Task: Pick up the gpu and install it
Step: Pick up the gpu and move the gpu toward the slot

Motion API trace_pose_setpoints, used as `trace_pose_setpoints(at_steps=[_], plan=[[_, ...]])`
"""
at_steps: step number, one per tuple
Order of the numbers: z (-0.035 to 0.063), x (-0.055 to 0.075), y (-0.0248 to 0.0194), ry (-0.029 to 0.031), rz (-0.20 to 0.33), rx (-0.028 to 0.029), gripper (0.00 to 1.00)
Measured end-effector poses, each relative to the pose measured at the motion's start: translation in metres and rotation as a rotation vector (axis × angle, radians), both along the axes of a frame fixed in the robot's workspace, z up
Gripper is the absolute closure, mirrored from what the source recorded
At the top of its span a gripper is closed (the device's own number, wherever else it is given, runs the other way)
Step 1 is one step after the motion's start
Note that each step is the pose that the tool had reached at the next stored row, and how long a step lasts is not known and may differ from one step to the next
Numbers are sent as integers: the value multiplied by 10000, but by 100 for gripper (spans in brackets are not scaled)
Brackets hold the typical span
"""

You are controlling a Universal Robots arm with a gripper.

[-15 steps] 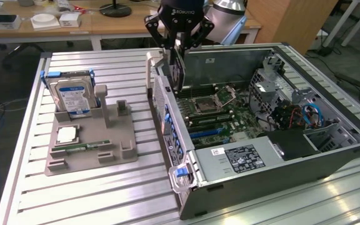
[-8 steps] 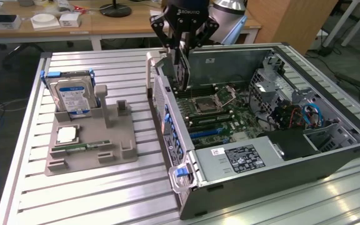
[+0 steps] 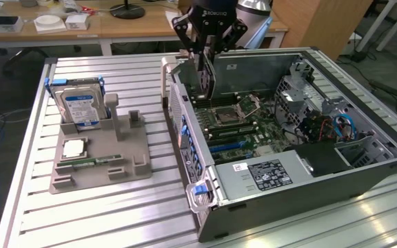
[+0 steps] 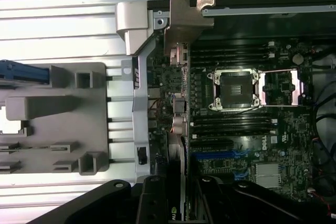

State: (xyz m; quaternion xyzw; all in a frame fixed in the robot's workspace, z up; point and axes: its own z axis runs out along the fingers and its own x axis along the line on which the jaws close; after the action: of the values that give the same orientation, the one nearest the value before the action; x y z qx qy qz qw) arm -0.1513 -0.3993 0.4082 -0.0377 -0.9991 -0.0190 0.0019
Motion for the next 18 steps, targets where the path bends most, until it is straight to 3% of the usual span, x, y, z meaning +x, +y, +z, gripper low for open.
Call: trace_pose_setpoints(at_steps=[18], plan=[[0, 244, 0, 0, -1, 0, 74]])
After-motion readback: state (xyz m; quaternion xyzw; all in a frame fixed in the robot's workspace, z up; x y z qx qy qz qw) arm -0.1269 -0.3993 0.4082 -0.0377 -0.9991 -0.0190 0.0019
